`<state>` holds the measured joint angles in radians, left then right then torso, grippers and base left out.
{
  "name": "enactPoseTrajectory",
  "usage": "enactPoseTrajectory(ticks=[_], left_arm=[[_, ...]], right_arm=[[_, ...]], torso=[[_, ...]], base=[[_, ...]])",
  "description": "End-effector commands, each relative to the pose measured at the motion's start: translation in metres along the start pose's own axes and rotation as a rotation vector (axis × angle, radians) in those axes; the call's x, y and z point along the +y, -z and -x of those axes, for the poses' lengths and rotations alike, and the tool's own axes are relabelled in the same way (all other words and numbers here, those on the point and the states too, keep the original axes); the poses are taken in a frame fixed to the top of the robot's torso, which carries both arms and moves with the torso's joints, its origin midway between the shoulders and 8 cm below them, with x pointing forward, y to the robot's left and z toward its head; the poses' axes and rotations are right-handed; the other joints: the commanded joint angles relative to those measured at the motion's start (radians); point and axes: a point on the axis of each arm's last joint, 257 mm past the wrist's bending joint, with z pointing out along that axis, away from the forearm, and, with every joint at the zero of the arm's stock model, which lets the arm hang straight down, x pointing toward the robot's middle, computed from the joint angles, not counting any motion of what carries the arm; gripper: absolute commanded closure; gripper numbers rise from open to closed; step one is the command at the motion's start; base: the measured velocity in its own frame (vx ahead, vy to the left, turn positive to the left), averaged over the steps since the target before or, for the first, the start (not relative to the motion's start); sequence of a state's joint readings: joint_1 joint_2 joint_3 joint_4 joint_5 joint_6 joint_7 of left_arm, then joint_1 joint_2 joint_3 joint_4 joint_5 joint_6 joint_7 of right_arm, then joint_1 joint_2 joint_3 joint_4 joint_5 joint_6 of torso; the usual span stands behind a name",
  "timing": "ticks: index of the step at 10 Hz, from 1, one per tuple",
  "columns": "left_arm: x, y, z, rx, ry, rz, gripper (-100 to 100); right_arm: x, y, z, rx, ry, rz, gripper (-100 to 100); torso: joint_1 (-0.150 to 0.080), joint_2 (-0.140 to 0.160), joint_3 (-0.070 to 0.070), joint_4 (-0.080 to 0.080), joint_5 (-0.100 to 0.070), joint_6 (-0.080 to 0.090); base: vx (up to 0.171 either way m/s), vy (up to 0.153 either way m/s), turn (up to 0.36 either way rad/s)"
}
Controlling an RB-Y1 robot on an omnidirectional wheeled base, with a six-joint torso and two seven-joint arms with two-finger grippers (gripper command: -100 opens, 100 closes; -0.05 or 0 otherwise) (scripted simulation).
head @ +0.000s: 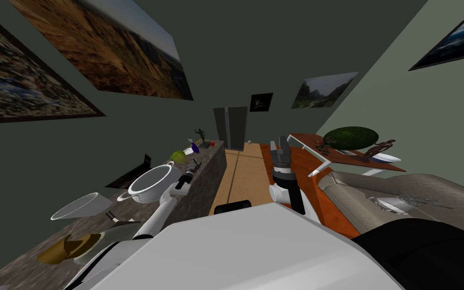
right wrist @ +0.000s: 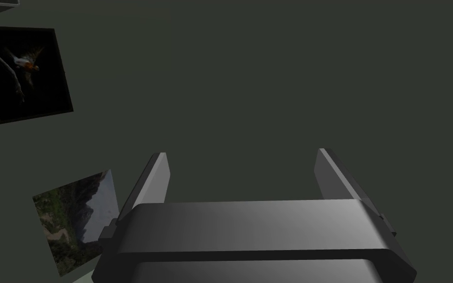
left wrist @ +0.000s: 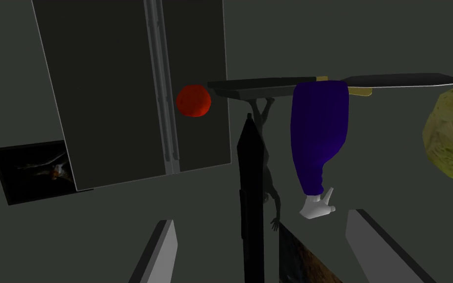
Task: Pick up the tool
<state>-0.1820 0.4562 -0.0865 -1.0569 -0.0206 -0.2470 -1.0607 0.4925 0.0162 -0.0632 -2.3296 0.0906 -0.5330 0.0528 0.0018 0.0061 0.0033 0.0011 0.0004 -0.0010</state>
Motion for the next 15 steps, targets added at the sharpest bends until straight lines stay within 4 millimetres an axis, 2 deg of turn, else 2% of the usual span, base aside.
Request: enactPoseTrajectory(ticks=[1, 2, 3, 4, 8, 9, 10, 11, 12, 13, 14, 15], left_arm=[[-0.012, -0.015, 0.008, 0.007, -0.016, -0.009, -100], [-0.017, -0.023, 0.022, -0.016, -0.017, -0.017, -100], [-0.013, -0.019, 0.013, -0.004, -0.016, -0.011, -100], [-0.013, -0.02, 0.015, -0.006, -0.017, -0.012, 100], [-0.013, -0.02, 0.015, -0.006, -0.017, -0.012, 100], [-0.013, -0.02, 0.015, -0.006, -0.017, -0.012, 0], [-0.001, -0.007, 0.029, -0.061, 0.005, -0.009, 100], [0.004, 0.003, 0.013, -0.035, 0.006, 0.0, 100], [0.005, 0.005, 0.009, -0.029, 0.007, 0.003, 100], [0.019, 0.015, 0.025, -0.085, 0.022, 0.006, 100], [0.02, 0.023, 0.018, -0.076, 0.023, 0.007, 100], [0.026, 0.036, -0.002, -0.042, 0.024, 0.02, 100]], right_arm=[[0.0, 0.0, 0.0, 0.0, 0.0, 0.0, 0], [0.0, 0.0, 0.0, 0.0, 0.0, 0.0, 0], [0.0, 0.0, 0.0, 0.0, 0.0, 0.0, 0], [0.0, 0.0, 0.0, 0.0, 0.0, 0.0, 0], [0.0, 0.0, 0.0, 0.0, 0.0, 0.0, 0], [0.0, 0.0, 0.0, 0.0, 0.0, 0.0, 0], [0.0, 0.0, 0.0, 0.0, 0.0, 0.0, 0], [0.0, 0.0, 0.0, 0.0, 0.0, 0.0, 0], [0.0, 0.0, 0.0, 0.0, 0.0, 0.0, 0], [0.0, 0.0, 0.0, 0.0, 0.0, 0.0, 0], [0.0, 0.0, 0.0, 0.0, 0.0, 0.0, 0], [0.0, 0.0, 0.0, 0.0, 0.0, 0.0, 0]], torso=[[0.0, 0.0, 0.0, 0.0, 0.0, 0.0], [0.001, 0.001, 0.001, 0.0, 0.0, 0.0], [0.0, -0.002, -0.001, 0.0, 0.0, 0.0], [-0.002, -0.005, -0.002, -0.001, 0.0, 0.0], [-0.002, -0.007, -0.004, -0.002, 0.0, 0.0], [-0.002, -0.007, -0.004, -0.002, 0.0, 0.0], [-0.002, -0.008, -0.004, -0.002, 0.0, 0.0], [-0.007, -0.012, -0.006, -0.002, -0.001, 0.0], [-0.008, -0.016, -0.009, -0.003, -0.001, 0.0], [-0.004, -0.015, -0.009, -0.003, 0.0, 0.0], [-0.004, -0.016, -0.009, -0.003, -0.001, 0.0], [-0.004, -0.015, -0.009, -0.003, 0.0, 0.0]], base=[[-0.128, 0.064, 0.011], [-0.056, 0.034, -0.005], [-0.014, 0.009, -0.005], [0.0, 0.0, 0.0], [0.0, 0.0, 0.0], [0.0, 0.0, 0.0], [0.094, -0.087, -0.024], [0.158, -0.093, 0.014], [0.106, -0.024, 0.006], [0.128, -0.032, -0.036], [0.128, -0.041, -0.01], [0.059, -0.027, 0.0]])
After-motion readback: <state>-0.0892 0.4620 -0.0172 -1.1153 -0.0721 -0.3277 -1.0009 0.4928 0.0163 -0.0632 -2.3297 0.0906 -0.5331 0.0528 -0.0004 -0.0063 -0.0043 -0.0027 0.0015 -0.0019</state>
